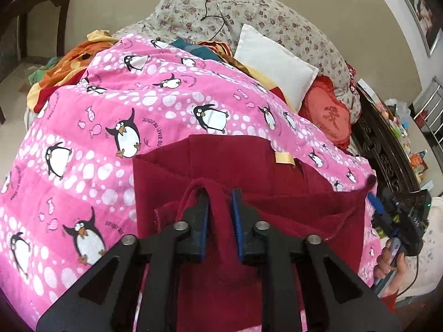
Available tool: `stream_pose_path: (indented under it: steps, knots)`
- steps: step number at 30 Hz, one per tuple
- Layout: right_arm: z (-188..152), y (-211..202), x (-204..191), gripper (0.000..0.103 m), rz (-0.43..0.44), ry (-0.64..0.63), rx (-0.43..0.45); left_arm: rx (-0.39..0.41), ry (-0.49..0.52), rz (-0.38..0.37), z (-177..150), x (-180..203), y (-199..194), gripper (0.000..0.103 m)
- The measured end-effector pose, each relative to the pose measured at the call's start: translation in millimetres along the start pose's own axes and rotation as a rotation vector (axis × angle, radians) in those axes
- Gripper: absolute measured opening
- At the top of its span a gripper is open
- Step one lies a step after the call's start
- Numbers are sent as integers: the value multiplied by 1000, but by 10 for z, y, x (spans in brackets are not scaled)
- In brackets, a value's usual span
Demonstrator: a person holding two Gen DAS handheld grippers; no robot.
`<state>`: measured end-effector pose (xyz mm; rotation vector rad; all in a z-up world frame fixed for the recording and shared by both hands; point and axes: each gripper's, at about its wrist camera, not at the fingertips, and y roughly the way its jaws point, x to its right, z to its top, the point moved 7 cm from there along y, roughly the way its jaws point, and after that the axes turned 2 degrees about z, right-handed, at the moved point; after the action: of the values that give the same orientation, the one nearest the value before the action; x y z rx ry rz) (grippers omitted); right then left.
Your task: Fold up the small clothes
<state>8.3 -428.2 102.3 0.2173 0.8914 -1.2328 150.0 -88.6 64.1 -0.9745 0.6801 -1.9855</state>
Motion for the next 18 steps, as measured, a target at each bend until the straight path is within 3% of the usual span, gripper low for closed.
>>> stream_pose_path:
  steps: [1, 3, 5, 8, 11, 15, 18]
  knots:
    - [-17, -49, -95, 50, 8, -33, 0, 25, 8, 28, 24, -12, -69, 36]
    - [-99, -70, -238, 50, -32, -110, -32, 113, 0, 77, 77, -37, -258, 70]
    - [-213, -26, -336, 50, -47, -164, -62, 203, -51, 56, 138, -92, -430, 81]
    - [-497, 269, -391, 50, -101, -230, -166, 163, -57, 22, 71, -57, -443, 81]
    - [-722, 520, -243, 50, -206, -271, -234, 156, -6, 36, -27, 53, -364, 81]
    - [-660, 805, 78, 50, -380, -288, -233, 109, 48, 110, -105, 132, -2, 81]
    - [-492, 1011, 286, 50, -428, -275, -225, 78, 29, 169, -77, 25, 337, 81]
